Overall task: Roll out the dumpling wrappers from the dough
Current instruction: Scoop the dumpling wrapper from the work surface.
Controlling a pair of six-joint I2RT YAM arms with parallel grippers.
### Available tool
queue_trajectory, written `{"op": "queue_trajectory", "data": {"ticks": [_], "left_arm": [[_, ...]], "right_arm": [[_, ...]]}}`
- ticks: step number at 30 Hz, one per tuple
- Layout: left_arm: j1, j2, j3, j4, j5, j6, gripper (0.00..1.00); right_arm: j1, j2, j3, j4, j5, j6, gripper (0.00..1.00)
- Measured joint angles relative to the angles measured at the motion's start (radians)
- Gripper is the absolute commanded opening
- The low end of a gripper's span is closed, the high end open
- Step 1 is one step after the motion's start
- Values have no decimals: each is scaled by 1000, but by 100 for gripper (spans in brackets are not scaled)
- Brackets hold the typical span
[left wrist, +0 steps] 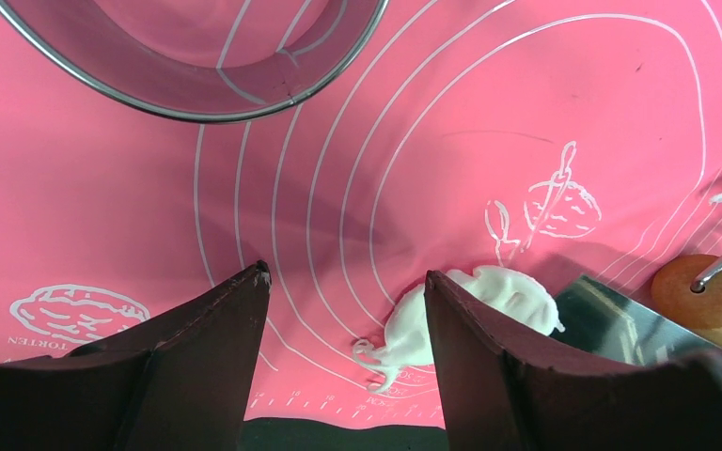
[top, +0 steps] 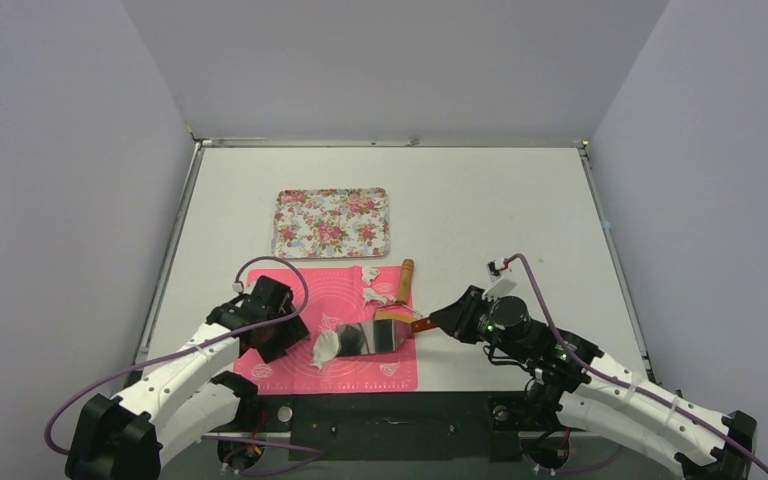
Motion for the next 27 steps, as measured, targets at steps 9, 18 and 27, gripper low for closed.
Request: {"op": "queue_trajectory", "data": {"ticks": [9,18,27], "left_arm": [[0,-5,3,-21,-1,0,60],[0,-39,3,-38,0,-1,60],[0,-55,3,-40,3,-2,60]], "right_arm": [[0,55,-31,63,-12,26,0],[0,62,-71,129,-27,63,0],[0,96,-80,176,-35,77,0]]}}
